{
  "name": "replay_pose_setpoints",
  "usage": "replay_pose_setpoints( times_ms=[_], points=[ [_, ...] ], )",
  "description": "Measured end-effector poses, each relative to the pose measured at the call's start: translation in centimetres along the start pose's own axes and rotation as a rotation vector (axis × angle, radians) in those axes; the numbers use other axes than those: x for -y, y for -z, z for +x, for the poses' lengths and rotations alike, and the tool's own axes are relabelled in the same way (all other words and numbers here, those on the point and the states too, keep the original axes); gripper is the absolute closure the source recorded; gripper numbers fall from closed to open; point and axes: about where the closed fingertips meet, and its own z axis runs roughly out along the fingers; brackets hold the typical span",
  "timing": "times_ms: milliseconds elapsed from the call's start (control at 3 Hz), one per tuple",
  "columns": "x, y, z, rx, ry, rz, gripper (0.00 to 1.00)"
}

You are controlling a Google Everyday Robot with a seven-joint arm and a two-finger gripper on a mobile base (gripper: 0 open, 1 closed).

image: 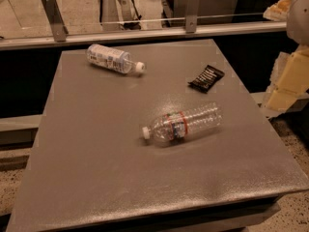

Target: Pick water bottle

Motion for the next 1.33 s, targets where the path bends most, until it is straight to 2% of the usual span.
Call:
replay_pose_setpoints(
  times_ms=[333, 667, 1000, 1333],
  points=[
    [0.0, 0.0, 0.0, 0.0, 0.0, 0.0, 0.0],
    [-0.5, -1.4, -0.8, 0.029, 0.008, -0.041, 0.0],
    [-2.8, -4.9, -2.0, 0.057, 0.012, -0.123, 0.0],
    [-5.9, -9.8, -3.2, 0.061, 0.04, -0.219, 0.0]
  ],
)
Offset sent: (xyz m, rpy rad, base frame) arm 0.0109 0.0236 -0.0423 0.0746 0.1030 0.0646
